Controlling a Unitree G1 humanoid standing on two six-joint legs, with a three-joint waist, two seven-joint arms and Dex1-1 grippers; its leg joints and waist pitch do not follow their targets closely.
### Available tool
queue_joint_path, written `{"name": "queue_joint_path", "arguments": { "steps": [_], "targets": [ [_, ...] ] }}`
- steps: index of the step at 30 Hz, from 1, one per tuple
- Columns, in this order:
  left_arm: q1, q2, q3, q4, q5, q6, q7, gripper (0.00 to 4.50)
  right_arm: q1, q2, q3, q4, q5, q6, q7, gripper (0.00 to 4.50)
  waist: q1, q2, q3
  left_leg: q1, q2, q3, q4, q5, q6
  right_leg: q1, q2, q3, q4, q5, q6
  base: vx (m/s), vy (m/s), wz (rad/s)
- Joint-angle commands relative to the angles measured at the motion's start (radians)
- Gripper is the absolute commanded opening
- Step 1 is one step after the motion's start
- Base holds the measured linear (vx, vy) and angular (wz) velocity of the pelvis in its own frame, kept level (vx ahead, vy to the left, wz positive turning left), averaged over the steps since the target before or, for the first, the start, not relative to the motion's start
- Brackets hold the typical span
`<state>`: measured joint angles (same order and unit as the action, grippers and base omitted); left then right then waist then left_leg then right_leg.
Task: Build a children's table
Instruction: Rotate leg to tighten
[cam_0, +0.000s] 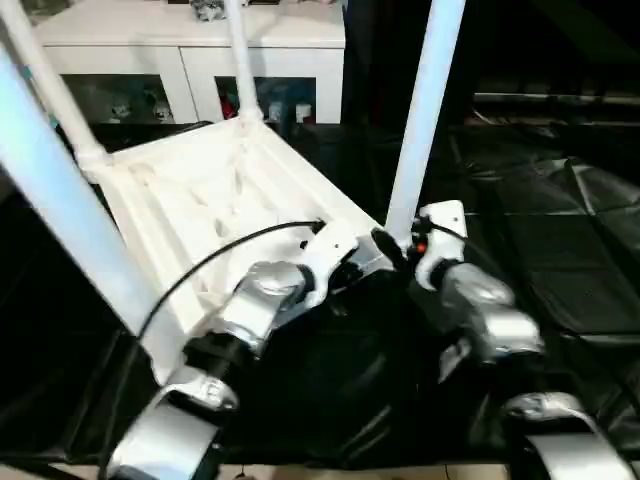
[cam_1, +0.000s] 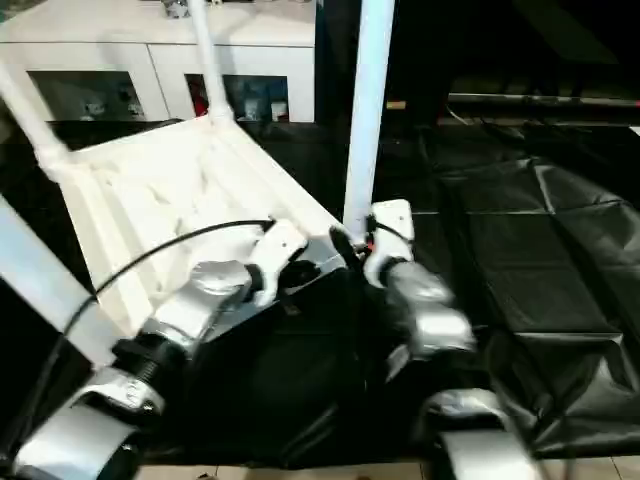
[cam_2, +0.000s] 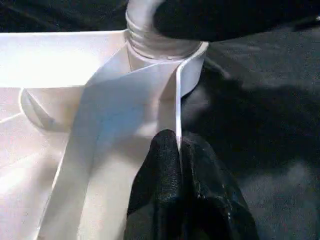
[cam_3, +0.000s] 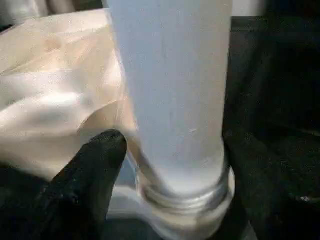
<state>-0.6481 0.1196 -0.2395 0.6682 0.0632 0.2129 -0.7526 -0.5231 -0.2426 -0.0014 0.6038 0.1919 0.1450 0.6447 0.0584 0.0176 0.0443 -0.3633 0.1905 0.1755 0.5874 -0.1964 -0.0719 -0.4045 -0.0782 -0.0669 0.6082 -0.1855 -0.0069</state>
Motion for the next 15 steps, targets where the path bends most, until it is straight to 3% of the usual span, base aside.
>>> {"name": "queue_joint_path", "arguments": {
  "steps": [1,4,9,15],
  "targets": [
    [0.021,0.04,0.018,-0.067,-0.071,-0.077,-0.134,0.0,0.032,-0.069,0.068,-0.085,0.003,0.009,0.182,3.5,0.009,-0.018,-0.059,-0.003,0.032,-0.007,-0.062,-0.141,0.101,0.056,-0.066,0.044,-0.086,-0.26,-0.184,0.0,0.0,0.0],
    [0.045,0.091,0.007,-0.12,-0.109,-0.067,-0.261,0.0,0.058,-0.125,0.101,-0.129,-0.005,0.012,0.27,3.5,0.009,-0.018,-0.06,-0.008,0.035,-0.006,-0.058,-0.112,0.118,0.056,-0.065,0.044,-0.075,-0.185,-0.215,0.0,0.0,0.0],
    [0.073,0.141,-0.005,-0.198,-0.17,-0.014,-0.401,0.0,0.076,-0.168,0.156,-0.161,-0.026,0.014,0.359,3.5,0.01,-0.012,-0.064,0.001,0.04,-0.003,-0.055,-0.094,0.118,0.051,-0.061,0.043,-0.061,-0.09,-0.27,0.0,0.0,0.0],
    [0.085,0.163,-0.004,-0.215,-0.183,-0.008,-0.441,0.0,0.078,-0.176,0.191,-0.167,-0.035,0.027,0.4,3.5,0.03,-0.017,-0.061,-0.001,0.039,0.0,-0.055,-0.103,0.11,0.052,-0.065,0.046,-0.063,-0.12,-0.256,0.0,0.0,0.0]
  ]
}}
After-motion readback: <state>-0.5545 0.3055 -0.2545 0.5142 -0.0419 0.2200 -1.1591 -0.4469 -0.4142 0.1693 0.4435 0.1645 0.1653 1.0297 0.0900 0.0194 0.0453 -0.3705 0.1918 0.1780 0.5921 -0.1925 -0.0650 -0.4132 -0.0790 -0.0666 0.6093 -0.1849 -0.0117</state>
